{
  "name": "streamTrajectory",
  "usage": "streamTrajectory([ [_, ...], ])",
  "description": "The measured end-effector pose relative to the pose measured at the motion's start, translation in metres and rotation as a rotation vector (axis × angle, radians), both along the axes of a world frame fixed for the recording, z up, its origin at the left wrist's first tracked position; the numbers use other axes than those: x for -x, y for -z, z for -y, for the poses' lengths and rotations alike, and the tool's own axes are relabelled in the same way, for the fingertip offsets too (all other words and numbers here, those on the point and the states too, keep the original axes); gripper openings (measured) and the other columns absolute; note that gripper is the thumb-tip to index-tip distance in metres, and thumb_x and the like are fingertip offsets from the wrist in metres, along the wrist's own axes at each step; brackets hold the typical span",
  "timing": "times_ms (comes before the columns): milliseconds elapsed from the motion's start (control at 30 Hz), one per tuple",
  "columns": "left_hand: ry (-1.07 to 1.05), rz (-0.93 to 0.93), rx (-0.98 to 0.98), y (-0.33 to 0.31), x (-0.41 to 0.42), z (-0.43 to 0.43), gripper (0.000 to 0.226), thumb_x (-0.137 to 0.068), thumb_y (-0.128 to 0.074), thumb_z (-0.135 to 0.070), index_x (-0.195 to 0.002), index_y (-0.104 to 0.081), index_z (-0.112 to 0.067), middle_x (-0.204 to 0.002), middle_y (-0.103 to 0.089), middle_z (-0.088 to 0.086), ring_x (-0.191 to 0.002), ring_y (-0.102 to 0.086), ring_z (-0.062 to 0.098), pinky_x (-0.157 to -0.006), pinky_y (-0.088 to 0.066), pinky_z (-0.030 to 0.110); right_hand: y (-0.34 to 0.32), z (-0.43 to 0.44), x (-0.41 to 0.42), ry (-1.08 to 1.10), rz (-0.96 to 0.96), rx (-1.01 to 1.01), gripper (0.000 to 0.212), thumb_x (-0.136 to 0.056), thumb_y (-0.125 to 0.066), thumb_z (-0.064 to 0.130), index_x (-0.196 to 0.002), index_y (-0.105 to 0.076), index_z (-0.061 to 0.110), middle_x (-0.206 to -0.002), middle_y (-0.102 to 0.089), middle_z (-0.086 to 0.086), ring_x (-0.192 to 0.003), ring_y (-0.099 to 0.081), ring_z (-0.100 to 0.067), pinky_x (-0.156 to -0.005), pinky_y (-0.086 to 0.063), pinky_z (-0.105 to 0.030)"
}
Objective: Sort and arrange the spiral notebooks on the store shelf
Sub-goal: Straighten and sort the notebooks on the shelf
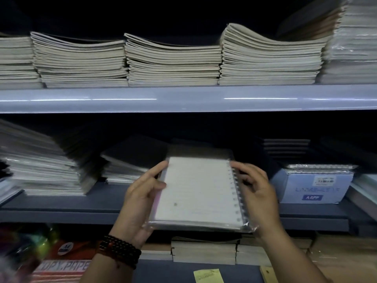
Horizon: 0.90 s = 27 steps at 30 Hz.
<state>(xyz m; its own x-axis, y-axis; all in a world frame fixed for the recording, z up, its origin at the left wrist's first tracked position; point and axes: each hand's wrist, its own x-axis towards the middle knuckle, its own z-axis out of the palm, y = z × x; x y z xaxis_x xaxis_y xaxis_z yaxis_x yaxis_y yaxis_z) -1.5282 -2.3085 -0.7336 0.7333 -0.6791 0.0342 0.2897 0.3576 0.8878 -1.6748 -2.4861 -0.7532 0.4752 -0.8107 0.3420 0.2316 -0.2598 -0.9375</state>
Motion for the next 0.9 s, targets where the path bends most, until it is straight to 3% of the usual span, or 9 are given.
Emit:
streamTrajectory([
  [67,0.0,0.019,-0.018,-0.002,-0.002,-0.003,0.048,-0.087,-0.045,0.002,-0.117,-0.074,-0.021,-0.118,-0.073,0.016,-0.104,-0.067,0.038,-0.09,-0.052,0.053,-0.007,-0.001,0.0,-0.08,0.064,-0.367,0.021,-0.098,-0.059,0.023,-0.113,-0.071,0.031,-0.115,-0.071,0.0,-0.1,-0.069,-0.02,-0.085,-0.055,-0.039],
  [133,0.036,0.066,-0.047,-0.003,-0.003,-0.006,0.051,-0.083,-0.047,0.001,-0.118,-0.073,-0.026,-0.116,-0.072,0.019,-0.093,-0.066,0.038,-0.083,-0.051,0.048,-0.015,-0.003,0.006,-0.31,0.02,-0.604,0.035,-0.096,-0.058,0.042,-0.115,-0.071,0.015,-0.101,-0.076,-0.008,-0.094,-0.071,-0.028,-0.079,-0.052,-0.04],
  [267,0.198,-0.038,0.025,-0.002,-0.003,-0.008,0.046,-0.09,-0.053,-0.016,-0.133,-0.064,-0.029,-0.121,-0.071,0.016,-0.1,-0.068,0.034,-0.088,-0.051,0.046,-0.016,0.0,0.009,-0.4,-0.037,-0.564,0.039,-0.082,-0.072,0.021,-0.118,-0.068,0.004,-0.107,-0.075,-0.016,-0.097,-0.073,-0.032,-0.082,-0.057,-0.042],
  [333,0.248,-0.219,0.152,-0.002,-0.003,-0.007,0.049,-0.095,-0.051,-0.036,-0.14,-0.057,-0.018,-0.133,-0.065,0.017,-0.12,-0.063,0.034,-0.099,-0.048,0.05,-0.017,-0.001,0.006,-0.318,0.12,-0.649,0.039,-0.082,-0.073,0.016,-0.119,-0.067,0.006,-0.111,-0.074,-0.016,-0.101,-0.072,-0.032,-0.088,-0.056,-0.045],
  [400,0.298,-0.252,0.175,-0.001,0.0,-0.004,0.055,-0.098,-0.049,-0.045,-0.143,-0.054,-0.012,-0.139,-0.06,0.018,-0.125,-0.06,0.036,-0.096,-0.053,0.054,-0.015,-0.004,0.001,-0.255,0.302,-0.725,0.042,-0.08,-0.075,0.011,-0.121,-0.066,0.007,-0.114,-0.074,-0.013,-0.102,-0.072,-0.029,-0.091,-0.056,-0.045],
  [500,0.229,-0.098,0.024,0.008,0.008,0.009,0.04,-0.096,-0.06,-0.021,-0.136,-0.059,-0.012,-0.134,-0.065,0.015,-0.114,-0.067,0.032,-0.079,-0.062,0.046,-0.012,-0.012,-0.006,-0.294,0.383,-0.797,0.058,-0.072,-0.08,0.003,-0.126,-0.059,0.004,-0.122,-0.069,-0.018,-0.109,-0.069,-0.031,-0.091,-0.058,-0.045],
  [633,0.027,-0.052,-0.025,0.007,-0.004,0.005,0.039,-0.087,-0.065,-0.009,-0.126,-0.065,-0.013,-0.122,-0.072,0.01,-0.112,-0.07,0.029,-0.084,-0.06,0.041,-0.019,-0.005,0.005,-0.444,0.268,-0.768,0.033,-0.081,-0.072,0.016,-0.111,-0.065,0.004,-0.117,-0.07,-0.018,-0.109,-0.068,-0.035,-0.085,-0.058,-0.048],
  [767,0.024,-0.058,-0.057,0.007,-0.017,-0.01,0.038,-0.085,-0.067,-0.015,-0.124,-0.069,-0.016,-0.124,-0.071,0.009,-0.113,-0.069,0.029,-0.089,-0.059,0.042,-0.019,0.006,0.016,-0.476,-0.074,-0.502,0.039,-0.079,-0.073,0.022,-0.115,-0.07,0.006,-0.116,-0.072,-0.018,-0.099,-0.071,-0.029,-0.076,-0.057,-0.041],
  [900,0.146,-0.217,0.124,0.007,-0.012,-0.01,0.043,-0.098,-0.054,-0.035,-0.136,-0.059,-0.014,-0.133,-0.066,0.014,-0.122,-0.064,0.033,-0.11,-0.042,0.054,-0.006,-0.001,0.005,-0.419,0.028,-0.591,0.027,-0.08,-0.072,0.006,-0.103,-0.059,0.001,-0.115,-0.071,-0.02,-0.099,-0.072,-0.029,-0.073,-0.058,-0.04],
])
